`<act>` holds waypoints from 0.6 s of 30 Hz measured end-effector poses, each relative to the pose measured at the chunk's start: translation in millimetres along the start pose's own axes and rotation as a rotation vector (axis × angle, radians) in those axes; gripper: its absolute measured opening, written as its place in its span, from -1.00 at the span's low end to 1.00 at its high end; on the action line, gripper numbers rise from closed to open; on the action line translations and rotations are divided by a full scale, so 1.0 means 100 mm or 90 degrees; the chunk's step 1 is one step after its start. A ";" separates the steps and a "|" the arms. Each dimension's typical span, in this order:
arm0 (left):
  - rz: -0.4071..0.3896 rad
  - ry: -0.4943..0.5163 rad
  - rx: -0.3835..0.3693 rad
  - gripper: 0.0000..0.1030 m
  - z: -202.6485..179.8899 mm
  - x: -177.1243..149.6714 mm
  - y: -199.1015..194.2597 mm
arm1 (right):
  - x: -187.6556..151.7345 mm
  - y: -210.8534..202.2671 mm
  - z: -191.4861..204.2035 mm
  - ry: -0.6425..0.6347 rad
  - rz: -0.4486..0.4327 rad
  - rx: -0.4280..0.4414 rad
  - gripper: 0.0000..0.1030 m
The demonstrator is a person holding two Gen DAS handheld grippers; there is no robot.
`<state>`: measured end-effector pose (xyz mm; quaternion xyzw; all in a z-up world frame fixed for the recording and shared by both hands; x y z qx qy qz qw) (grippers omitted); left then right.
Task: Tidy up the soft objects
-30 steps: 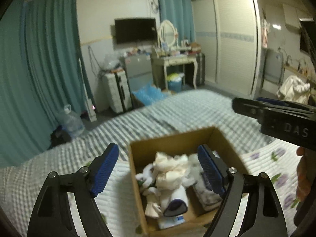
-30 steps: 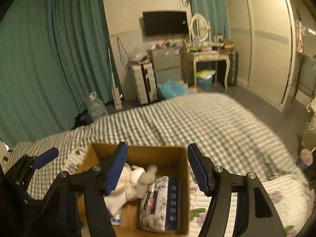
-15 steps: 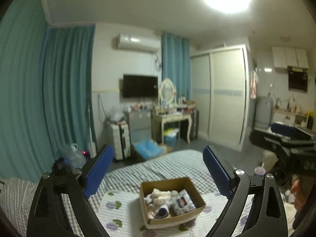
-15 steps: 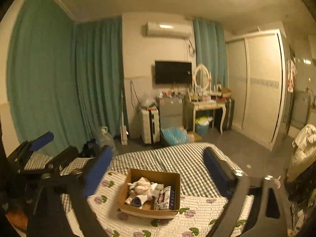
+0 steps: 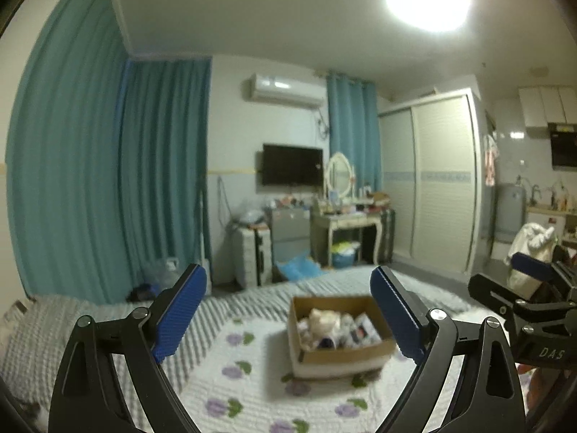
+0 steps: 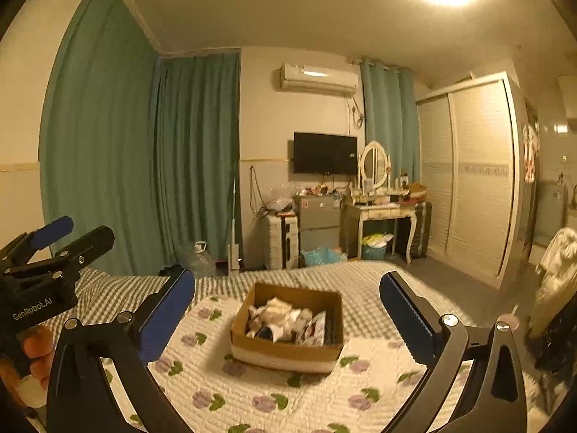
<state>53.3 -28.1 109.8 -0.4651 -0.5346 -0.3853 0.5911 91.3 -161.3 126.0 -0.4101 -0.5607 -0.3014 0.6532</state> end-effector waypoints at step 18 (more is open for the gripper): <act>0.092 0.043 0.010 0.82 -0.10 -0.99 0.35 | -0.97 0.45 -0.43 0.055 0.071 -0.035 1.00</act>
Point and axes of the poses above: each gripper's, at about its wrist camera, not at the fingertips, and y roughly the way its jaws point, z to its left, x to its top, the point moved 7 cm from there along y, roughly the way its jaws point, and after that the axes turned 6 degrees about x, right-handed, at the moved point
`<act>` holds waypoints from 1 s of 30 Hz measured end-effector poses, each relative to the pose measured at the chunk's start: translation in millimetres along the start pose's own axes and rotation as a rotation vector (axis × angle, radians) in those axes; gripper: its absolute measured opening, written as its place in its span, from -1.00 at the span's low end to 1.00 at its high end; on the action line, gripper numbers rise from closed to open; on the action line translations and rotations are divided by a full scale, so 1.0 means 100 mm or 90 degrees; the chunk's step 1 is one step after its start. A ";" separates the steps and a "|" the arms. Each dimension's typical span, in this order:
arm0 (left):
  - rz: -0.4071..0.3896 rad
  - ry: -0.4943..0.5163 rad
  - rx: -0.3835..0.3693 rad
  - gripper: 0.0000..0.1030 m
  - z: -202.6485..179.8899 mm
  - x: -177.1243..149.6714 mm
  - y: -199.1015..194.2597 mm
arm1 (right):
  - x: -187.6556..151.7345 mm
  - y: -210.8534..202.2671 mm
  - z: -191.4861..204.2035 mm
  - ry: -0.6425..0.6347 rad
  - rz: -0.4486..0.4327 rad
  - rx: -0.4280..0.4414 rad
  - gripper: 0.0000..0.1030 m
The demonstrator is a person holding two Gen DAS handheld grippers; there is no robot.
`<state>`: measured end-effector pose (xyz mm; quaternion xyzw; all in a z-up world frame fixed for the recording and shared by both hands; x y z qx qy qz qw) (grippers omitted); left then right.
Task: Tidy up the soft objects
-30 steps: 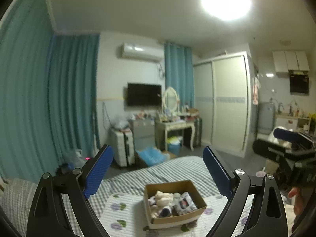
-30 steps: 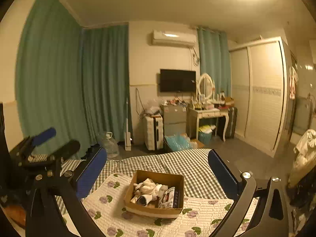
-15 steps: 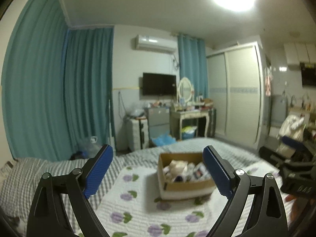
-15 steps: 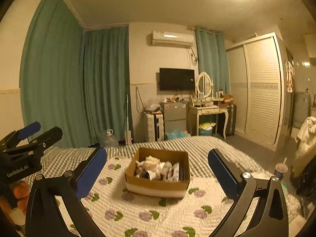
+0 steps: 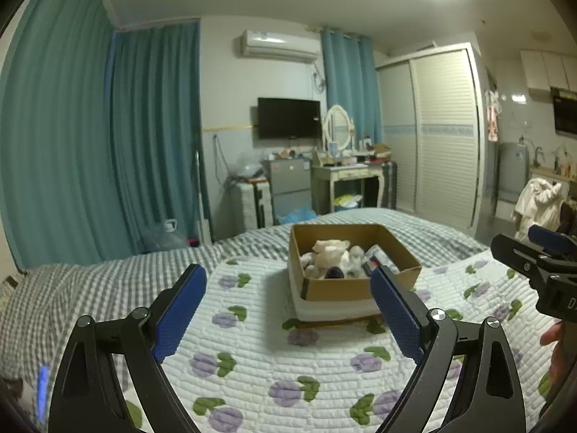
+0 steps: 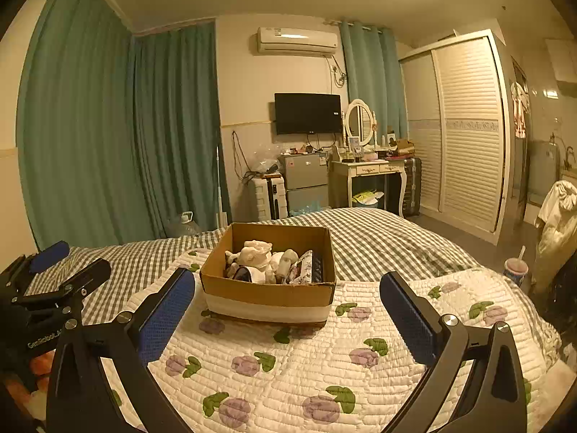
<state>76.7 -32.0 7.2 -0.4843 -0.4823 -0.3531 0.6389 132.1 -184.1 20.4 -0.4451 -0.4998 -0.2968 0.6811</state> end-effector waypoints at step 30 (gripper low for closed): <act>0.011 -0.008 -0.036 0.82 0.00 -0.02 -0.01 | -0.09 0.04 0.04 0.010 0.022 0.001 1.00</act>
Point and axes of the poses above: each gripper's, at about its wrist camera, not at the fingertips, and y roughly the way its jaws point, z to its left, x to its top, the point moved 7 cm from there along y, roughly the way its jaws point, and after that the axes turned 6 degrees about x, right-handed, at the moved point
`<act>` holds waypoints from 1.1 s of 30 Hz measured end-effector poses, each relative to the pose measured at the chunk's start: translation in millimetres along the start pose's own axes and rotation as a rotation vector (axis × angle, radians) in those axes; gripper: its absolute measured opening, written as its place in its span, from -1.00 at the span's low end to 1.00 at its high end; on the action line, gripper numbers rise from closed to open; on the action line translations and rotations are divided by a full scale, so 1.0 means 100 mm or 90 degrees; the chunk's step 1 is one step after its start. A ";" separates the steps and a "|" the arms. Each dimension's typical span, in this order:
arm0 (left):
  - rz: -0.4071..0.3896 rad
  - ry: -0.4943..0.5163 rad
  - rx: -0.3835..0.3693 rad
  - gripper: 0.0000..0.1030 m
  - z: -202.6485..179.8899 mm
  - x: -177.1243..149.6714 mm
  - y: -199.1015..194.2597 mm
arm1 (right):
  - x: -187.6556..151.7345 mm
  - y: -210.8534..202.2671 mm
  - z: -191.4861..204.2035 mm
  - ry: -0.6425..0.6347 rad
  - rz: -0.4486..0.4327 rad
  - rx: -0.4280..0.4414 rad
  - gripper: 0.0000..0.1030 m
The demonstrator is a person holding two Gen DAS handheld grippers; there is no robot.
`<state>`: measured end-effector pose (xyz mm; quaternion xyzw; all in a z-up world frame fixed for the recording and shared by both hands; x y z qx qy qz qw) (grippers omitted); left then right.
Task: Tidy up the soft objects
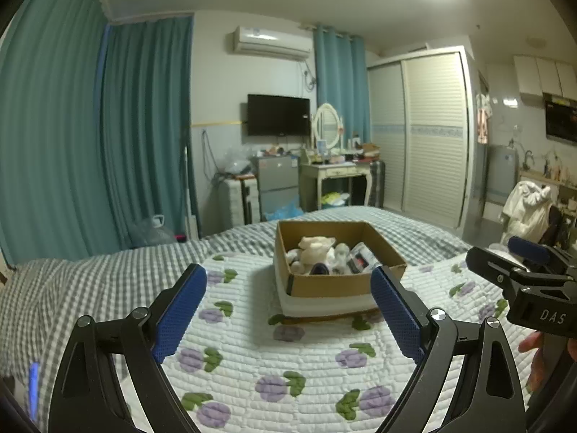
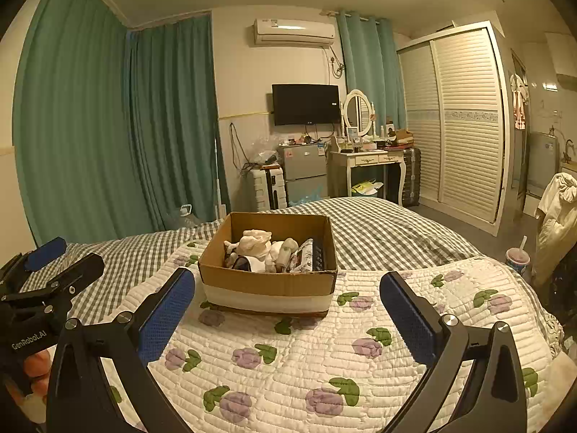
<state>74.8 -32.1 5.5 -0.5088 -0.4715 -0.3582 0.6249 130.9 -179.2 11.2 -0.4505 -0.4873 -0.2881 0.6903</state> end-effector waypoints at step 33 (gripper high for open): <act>0.000 0.007 0.012 0.82 0.03 0.00 0.00 | -0.05 0.05 0.01 0.010 0.013 0.002 1.00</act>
Point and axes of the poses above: each gripper's, at about its wrist camera, not at the fingertips, and y roughly the way its jaws point, z to its left, x to its top, the point moved 7 cm from there along y, roughly the way its jaws point, and after that the axes turned 6 degrees about x, right-handed, at the moved point
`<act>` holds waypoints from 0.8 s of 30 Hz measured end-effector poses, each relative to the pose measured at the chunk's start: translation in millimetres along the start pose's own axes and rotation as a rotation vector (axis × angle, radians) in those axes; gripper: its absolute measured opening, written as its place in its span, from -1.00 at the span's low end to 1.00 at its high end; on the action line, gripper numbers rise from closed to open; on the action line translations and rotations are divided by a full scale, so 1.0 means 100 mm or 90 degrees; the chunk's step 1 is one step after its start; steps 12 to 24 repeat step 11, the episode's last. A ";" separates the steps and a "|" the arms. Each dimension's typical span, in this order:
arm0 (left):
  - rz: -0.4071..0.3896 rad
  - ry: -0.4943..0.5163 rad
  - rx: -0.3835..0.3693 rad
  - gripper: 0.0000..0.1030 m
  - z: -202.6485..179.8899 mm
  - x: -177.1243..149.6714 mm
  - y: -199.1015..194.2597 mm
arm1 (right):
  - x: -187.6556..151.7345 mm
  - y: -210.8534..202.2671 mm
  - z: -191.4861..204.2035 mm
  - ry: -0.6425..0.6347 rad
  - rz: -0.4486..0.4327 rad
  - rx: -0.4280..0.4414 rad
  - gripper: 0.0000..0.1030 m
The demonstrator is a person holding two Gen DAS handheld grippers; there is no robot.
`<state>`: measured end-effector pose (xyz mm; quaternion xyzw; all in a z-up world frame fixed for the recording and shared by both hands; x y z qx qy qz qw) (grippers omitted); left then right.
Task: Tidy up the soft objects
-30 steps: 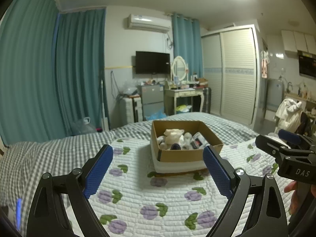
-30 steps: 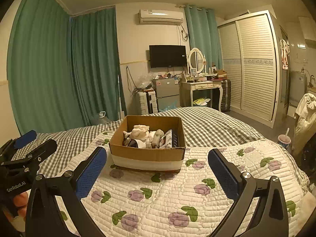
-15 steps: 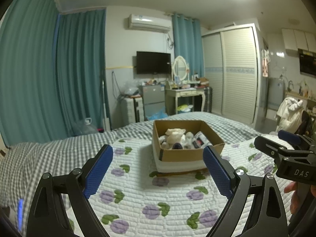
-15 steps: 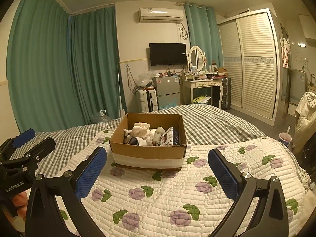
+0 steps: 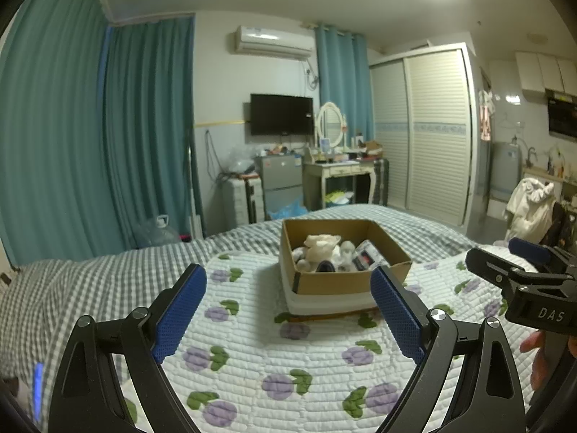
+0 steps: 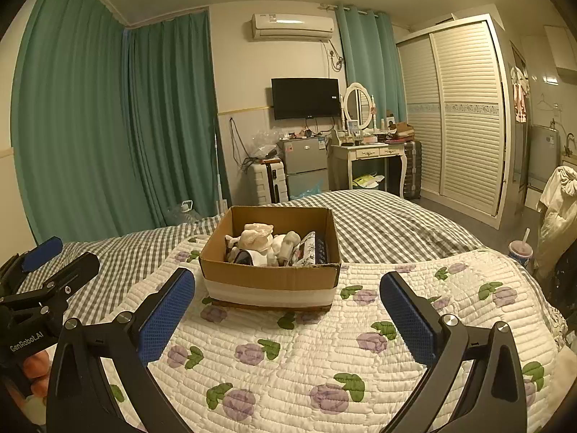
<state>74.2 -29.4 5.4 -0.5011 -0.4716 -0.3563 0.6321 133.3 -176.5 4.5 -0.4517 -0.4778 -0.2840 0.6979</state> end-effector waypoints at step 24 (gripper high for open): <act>0.004 0.003 0.002 0.82 0.01 0.00 -0.02 | -0.03 0.01 0.00 0.001 0.005 -0.004 1.00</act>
Point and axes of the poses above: each gripper's, at about its wrist camera, not at the fingertips, and y roughly the way its jaws point, z to its left, x to its top, the point moved 7 cm from there along y, roughly the way its jaws point, and after that the axes turned 6 degrees about x, right-handed, at the moved point
